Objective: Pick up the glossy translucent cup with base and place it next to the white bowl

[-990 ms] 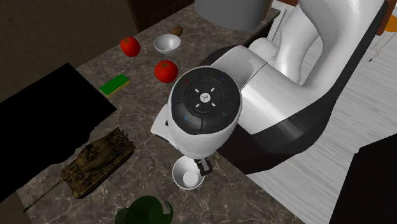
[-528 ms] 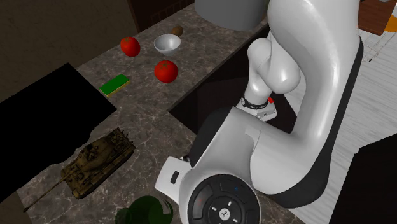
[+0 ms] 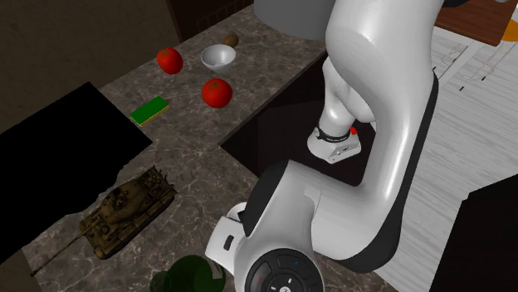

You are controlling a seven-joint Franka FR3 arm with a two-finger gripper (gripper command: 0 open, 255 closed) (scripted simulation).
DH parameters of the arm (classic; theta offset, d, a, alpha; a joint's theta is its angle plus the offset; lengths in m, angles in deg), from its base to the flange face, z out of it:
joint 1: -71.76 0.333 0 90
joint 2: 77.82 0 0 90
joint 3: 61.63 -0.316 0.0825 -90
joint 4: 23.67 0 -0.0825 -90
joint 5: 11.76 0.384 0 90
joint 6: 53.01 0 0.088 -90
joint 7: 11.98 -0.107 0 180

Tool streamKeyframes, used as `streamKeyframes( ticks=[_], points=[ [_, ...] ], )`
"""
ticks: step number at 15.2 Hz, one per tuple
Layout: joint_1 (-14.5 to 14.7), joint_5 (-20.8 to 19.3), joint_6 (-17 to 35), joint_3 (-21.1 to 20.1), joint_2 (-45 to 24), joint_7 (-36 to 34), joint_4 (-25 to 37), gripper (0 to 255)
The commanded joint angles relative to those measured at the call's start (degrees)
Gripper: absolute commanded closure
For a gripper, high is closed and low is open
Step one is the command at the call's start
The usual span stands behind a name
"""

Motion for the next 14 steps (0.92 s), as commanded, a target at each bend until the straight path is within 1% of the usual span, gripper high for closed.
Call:
streamKeyframes(
  ticks=[1,8,9,14],
  points=[
    [0.0,-0.4,1.0,0.1,-0.3,-0.3,-0.8,0],
    [0.0,-0.4,1.0,0.1,-0.3,-0.3,-0.8,0],
    [0.0,-0.4,1.0,0.1,-0.3,-0.3,-0.8,255],
    [0.0,-0.4,1.0,0.1,-0.3,-0.3,-0.8,255]
  ],
)
